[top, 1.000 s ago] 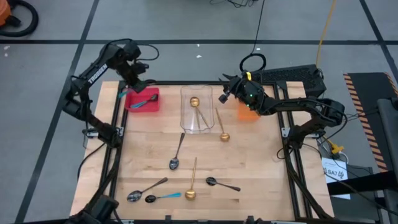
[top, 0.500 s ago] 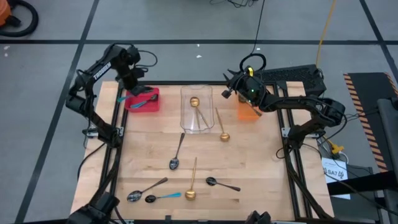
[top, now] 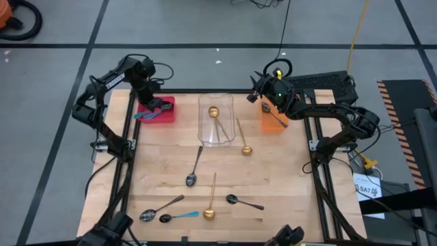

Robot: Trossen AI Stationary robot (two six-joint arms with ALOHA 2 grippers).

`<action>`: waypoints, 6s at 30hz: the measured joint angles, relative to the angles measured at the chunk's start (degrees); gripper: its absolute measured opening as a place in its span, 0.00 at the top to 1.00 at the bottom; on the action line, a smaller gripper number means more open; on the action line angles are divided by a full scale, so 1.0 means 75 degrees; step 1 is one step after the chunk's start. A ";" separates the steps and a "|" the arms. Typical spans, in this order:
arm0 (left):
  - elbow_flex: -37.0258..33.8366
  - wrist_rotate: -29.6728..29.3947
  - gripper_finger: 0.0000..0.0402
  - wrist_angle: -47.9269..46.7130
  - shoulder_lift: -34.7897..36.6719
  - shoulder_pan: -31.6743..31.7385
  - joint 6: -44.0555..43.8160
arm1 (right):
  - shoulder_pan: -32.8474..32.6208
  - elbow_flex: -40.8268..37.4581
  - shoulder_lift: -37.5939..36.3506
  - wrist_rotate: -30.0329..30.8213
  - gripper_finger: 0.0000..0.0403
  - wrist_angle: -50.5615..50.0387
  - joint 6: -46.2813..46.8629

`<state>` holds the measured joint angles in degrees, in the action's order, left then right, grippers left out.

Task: Sort silverware by color (type)
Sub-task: Put the blue spoon into the red bin

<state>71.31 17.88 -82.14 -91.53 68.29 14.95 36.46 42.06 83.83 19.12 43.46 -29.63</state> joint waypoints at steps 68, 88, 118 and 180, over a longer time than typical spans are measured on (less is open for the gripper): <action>0.0020 0.2079 0.98 0.0253 -0.1504 0.1092 0.0417 | 0.0998 0.1469 0.0006 0.0509 0.72 -0.1523 0.5059; 0.0029 0.1616 0.94 0.0686 -0.1504 0.0834 -0.0967 | 0.0998 0.1469 0.0003 0.0499 0.72 -0.1661 0.5058; 0.0758 0.1626 0.91 -0.0039 -0.1498 0.0845 -0.0847 | 0.0989 0.1469 0.0000 0.0454 0.72 -0.1600 0.5059; -0.0440 -0.3073 0.91 0.2269 -0.0632 -0.1594 0.4400 | 0.2044 0.1469 -0.0149 -0.0997 0.72 -0.1883 0.4421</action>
<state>68.01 -5.17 -65.12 -96.27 56.34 47.94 51.79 53.08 82.72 11.64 29.34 3.53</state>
